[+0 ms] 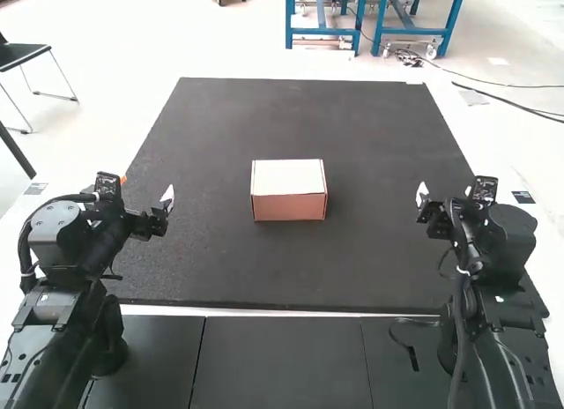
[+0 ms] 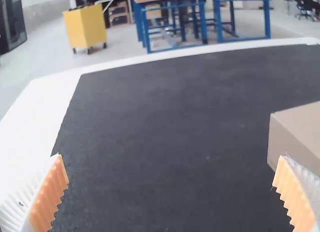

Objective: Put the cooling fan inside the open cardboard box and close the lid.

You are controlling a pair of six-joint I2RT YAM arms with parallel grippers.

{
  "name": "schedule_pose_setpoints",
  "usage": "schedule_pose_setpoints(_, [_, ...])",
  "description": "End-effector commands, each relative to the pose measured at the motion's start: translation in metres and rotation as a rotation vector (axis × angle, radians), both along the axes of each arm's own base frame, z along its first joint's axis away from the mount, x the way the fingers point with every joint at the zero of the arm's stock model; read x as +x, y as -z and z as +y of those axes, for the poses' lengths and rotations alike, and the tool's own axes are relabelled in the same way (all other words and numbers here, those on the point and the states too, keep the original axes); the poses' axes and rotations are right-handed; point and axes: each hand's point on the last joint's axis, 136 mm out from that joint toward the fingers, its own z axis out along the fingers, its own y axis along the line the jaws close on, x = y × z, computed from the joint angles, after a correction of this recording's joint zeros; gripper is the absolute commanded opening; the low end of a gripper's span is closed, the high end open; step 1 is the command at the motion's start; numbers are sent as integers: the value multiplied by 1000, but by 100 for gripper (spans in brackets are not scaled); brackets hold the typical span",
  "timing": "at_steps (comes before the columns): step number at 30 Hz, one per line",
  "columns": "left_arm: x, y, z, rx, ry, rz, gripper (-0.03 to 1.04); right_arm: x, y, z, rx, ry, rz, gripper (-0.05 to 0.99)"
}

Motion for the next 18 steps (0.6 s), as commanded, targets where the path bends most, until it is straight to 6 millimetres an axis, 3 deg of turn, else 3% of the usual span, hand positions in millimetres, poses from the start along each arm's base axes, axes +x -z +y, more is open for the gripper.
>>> schedule_pose_setpoints(1, [0, 0, -1, 14, 7, -10, 97, -1, 5, -11, -10, 48, 16, 91])
schedule_pose_setpoints(11, [0, -2, 8, 10, -30, -16, 97, -4, 4, -34, -10, 143, 10, 91])
schedule_pose_setpoints(18, [0, -1, 9, 10, -33, -16, 97, -4, 3, -36, -8, 151, 7, 91])
